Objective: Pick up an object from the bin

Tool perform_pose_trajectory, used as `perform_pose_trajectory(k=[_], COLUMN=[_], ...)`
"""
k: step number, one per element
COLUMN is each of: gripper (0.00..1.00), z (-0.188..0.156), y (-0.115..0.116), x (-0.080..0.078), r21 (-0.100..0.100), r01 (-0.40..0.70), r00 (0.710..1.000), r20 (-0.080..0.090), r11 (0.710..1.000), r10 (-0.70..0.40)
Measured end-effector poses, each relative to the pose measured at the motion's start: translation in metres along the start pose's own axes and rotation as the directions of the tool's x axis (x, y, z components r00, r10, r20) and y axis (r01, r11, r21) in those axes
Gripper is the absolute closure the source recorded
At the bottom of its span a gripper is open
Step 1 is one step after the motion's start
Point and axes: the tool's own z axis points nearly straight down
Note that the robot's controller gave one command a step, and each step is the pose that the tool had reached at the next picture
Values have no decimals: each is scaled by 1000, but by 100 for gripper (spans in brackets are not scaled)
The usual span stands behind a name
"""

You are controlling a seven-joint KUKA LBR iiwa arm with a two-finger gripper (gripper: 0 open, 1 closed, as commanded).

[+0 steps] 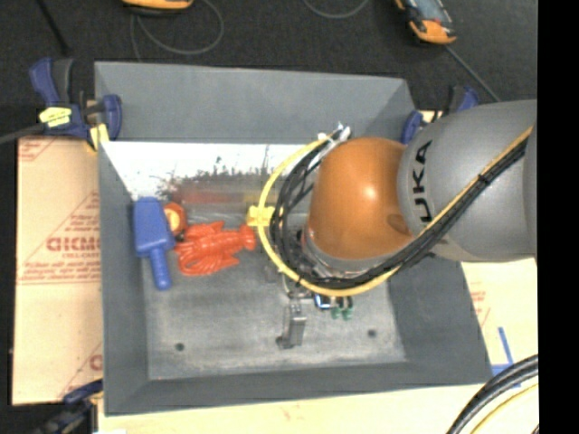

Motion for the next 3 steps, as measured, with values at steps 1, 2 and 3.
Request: perform_pose_trajectory(k=[1,2,3], gripper=[0,0,0], z=[-5,-8,-7], y=[0,-41,-59], x=[-2,-34,-47], r21=[-1,1,5], r01=[-3,28,42], r00=[1000,1000,999], r20=[8,9,11], r11=[1000,1000,999], r10=[3,-28,-42])
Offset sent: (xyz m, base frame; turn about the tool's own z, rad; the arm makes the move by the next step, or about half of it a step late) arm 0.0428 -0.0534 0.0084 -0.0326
